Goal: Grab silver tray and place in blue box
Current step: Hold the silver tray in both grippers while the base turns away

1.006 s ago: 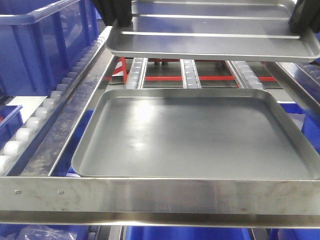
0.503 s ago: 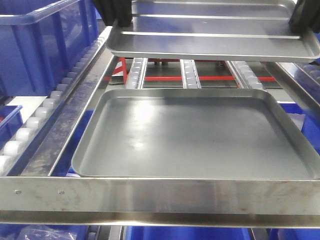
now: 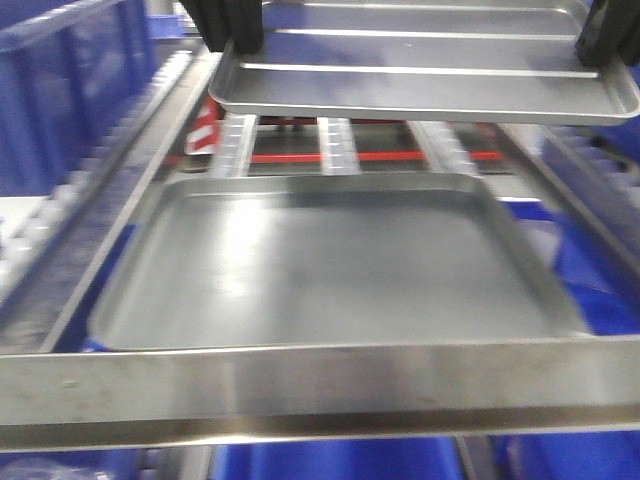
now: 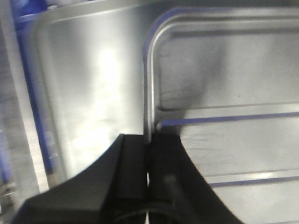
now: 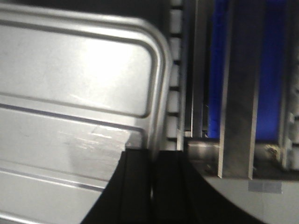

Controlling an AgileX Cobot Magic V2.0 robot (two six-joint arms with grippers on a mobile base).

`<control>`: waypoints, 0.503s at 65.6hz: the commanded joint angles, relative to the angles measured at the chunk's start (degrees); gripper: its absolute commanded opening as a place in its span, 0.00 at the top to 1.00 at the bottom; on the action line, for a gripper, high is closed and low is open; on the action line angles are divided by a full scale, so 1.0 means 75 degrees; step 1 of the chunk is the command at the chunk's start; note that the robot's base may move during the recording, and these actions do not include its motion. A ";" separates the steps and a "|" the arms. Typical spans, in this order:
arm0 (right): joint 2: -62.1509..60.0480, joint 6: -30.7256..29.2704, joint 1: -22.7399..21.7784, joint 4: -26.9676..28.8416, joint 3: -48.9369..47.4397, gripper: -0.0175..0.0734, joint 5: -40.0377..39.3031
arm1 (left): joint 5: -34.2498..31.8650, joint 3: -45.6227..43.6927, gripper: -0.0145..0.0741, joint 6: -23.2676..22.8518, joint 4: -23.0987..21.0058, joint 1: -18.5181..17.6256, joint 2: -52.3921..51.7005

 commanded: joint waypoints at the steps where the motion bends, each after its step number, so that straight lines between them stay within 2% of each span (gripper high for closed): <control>1: -0.0276 -0.0110 -0.0065 -0.0351 -0.0296 0.74 -0.0330 | 0.0383 -0.0205 0.95 0.0156 0.0344 -0.0050 -0.0358; 33: -0.0276 -0.0110 -0.0065 -0.0351 -0.0296 0.74 -0.0330 | 0.0383 -0.0205 0.95 0.0156 0.0344 -0.0050 -0.0358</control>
